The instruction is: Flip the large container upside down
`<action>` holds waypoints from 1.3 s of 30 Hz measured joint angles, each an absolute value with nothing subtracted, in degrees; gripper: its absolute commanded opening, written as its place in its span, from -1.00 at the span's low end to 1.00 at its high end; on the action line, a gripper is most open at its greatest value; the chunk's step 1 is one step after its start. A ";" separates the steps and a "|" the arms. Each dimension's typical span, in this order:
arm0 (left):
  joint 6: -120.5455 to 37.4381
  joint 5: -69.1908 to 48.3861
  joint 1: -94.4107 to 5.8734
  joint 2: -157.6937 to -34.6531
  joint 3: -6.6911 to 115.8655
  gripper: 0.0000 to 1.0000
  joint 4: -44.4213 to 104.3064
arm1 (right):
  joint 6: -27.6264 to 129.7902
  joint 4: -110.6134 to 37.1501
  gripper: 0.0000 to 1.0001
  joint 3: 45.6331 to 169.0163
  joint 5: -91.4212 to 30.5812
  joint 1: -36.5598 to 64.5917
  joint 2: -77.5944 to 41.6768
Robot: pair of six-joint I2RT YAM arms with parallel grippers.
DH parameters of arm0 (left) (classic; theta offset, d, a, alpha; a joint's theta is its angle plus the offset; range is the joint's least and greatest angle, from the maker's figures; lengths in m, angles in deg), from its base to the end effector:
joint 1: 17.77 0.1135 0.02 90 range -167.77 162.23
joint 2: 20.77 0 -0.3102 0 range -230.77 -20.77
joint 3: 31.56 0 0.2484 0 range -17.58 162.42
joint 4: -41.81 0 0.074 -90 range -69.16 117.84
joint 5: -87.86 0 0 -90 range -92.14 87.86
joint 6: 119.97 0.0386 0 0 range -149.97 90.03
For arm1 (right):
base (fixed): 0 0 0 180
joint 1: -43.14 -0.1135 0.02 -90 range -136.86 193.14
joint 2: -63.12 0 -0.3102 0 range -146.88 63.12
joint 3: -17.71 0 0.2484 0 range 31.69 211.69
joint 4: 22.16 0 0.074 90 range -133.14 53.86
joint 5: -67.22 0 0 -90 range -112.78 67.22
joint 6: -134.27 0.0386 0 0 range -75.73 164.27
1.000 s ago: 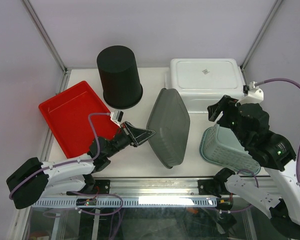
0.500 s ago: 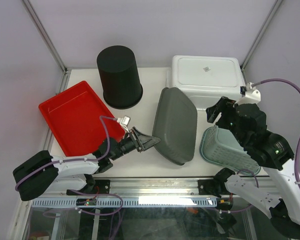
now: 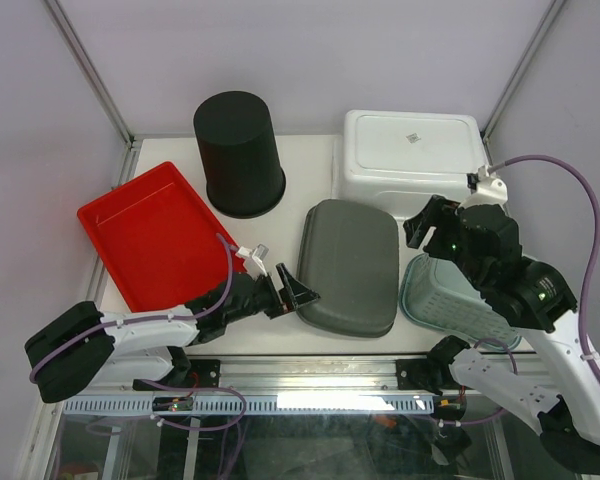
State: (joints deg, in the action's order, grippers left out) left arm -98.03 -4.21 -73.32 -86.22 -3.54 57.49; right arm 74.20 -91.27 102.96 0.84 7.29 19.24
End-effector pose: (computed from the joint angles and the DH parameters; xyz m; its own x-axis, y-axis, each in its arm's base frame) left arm 0.1080 -0.1599 0.2030 -0.8603 -0.3845 -0.3346 0.1206 0.4843 -0.8665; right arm 0.0736 0.0341 0.4418 -0.4513 0.2379 -0.8601 -0.0277 0.9596 0.2800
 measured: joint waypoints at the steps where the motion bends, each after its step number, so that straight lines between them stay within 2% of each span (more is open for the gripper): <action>1: -97.57 -4.10 -73.32 -86.22 -2.91 0.98 55.61 | 74.22 -91.23 0.41 102.78 0.66 7.29 19.00; 8: -92.06 -2.74 -73.32 -86.22 2.95 0.98 40.02 | 74.18 -91.27 0.42 102.32 0.27 7.29 17.78; 19: -89.92 -2.55 -73.32 -86.63 3.89 0.98 28.29 | 74.20 -91.29 0.44 101.34 0.25 7.29 17.60; 25: -88.78 -1.96 -73.32 -82.20 5.23 0.98 20.33 | 74.20 -91.27 0.44 100.75 0.07 7.29 17.60; 30: -86.88 1.45 -73.14 -78.09 11.26 0.98 13.99 | 74.20 -91.25 0.44 100.51 -0.36 7.29 17.56; 33: -84.76 2.09 -71.85 -80.64 15.91 0.98 13.97 | 74.20 -91.23 0.45 100.33 -0.80 7.29 17.43; 39: -81.11 -0.38 -67.02 -95.33 23.13 0.98 16.77 | 74.20 -91.34 0.46 100.33 -1.24 7.29 17.10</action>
